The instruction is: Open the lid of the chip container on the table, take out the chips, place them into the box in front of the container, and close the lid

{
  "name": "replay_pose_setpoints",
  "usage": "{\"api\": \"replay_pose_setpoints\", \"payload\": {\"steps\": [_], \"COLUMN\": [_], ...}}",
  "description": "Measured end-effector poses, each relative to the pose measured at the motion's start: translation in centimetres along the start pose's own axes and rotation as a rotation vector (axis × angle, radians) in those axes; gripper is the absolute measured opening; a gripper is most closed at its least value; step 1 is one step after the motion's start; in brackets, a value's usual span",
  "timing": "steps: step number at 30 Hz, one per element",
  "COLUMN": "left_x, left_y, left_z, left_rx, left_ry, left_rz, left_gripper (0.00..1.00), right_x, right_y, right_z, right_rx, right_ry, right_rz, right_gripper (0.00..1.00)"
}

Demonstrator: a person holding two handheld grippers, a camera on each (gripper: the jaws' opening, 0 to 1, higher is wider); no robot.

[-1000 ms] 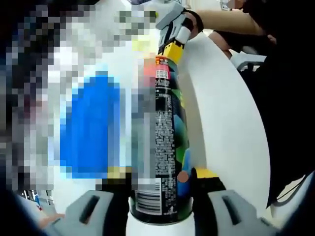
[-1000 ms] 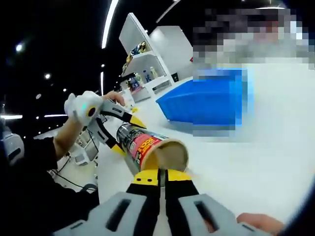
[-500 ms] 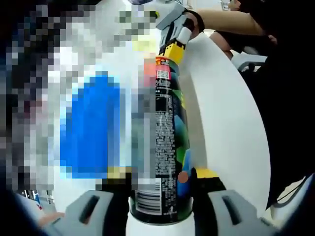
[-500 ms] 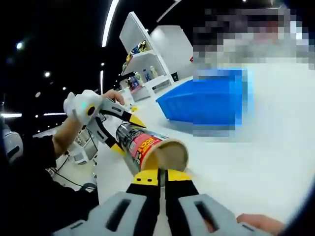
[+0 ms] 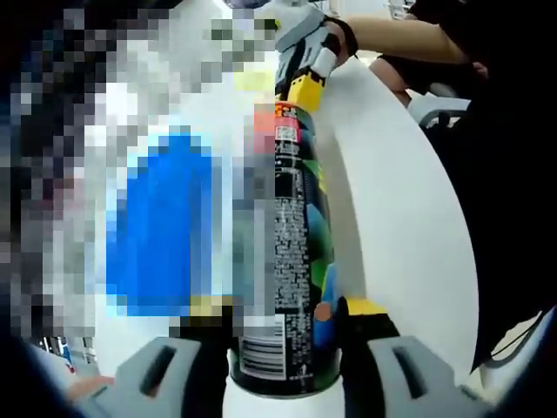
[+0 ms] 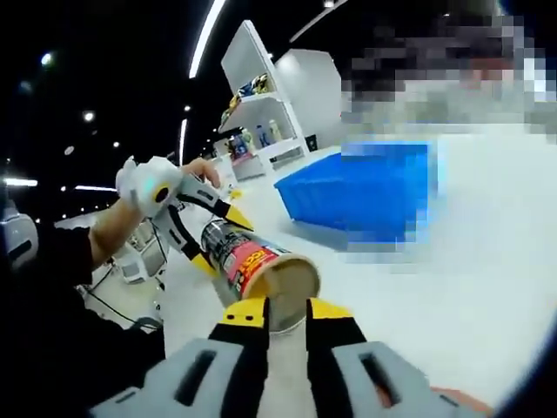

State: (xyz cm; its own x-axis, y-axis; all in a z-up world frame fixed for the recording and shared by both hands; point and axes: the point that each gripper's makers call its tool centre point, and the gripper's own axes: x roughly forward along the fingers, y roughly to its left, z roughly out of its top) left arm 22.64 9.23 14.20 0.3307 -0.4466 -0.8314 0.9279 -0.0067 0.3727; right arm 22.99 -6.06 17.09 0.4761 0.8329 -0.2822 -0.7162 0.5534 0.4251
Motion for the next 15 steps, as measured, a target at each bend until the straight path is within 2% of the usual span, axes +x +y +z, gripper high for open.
{"api": "replay_pose_setpoints", "payload": {"steps": [1,3,4,5,6,7,9,13,15], "left_x": [0.0,0.0,0.0,0.0,0.0,0.0,0.0,0.0,0.0], "left_y": [0.0,0.0,0.0,0.0,0.0,0.0,0.0,0.0,0.0], "left_z": [0.0,0.0,0.0,0.0,0.0,0.0,0.0,0.0,0.0], "left_rx": [0.0,0.0,0.0,-0.001,-0.001,-0.001,-0.001,-0.001,-0.001], "left_ry": [-0.001,-0.001,-0.001,-0.001,0.001,0.001,0.003,0.003,0.002], "left_rz": [0.0,-0.001,-0.001,-0.002,-0.003,-0.004,-0.005,-0.004,-0.004], "left_gripper": [0.5,0.5,0.5,0.5,0.5,0.5,0.5,0.5,0.5], "right_x": [-0.4,-1.5,-2.1,-2.2,-2.6,-2.8,-2.7,-1.4,-0.9], "right_y": [0.1,-0.6,-0.6,-0.6,-0.3,-0.2,0.0,2.9,3.9], "right_z": [0.3,1.4,2.1,2.2,2.7,2.9,2.9,1.0,0.8], "right_rx": [0.027,0.128,0.208,0.239,0.311,0.335,0.319,0.229,0.207], "right_ry": [-0.014,-0.084,-0.126,-0.139,-0.166,-0.176,-0.175,-0.081,-0.073], "right_rz": [0.026,0.053,0.086,0.097,0.14,0.158,0.16,0.2,0.217], "right_gripper": [0.15,0.12,0.11,0.1,0.08,0.08,0.07,0.08,0.08]}}
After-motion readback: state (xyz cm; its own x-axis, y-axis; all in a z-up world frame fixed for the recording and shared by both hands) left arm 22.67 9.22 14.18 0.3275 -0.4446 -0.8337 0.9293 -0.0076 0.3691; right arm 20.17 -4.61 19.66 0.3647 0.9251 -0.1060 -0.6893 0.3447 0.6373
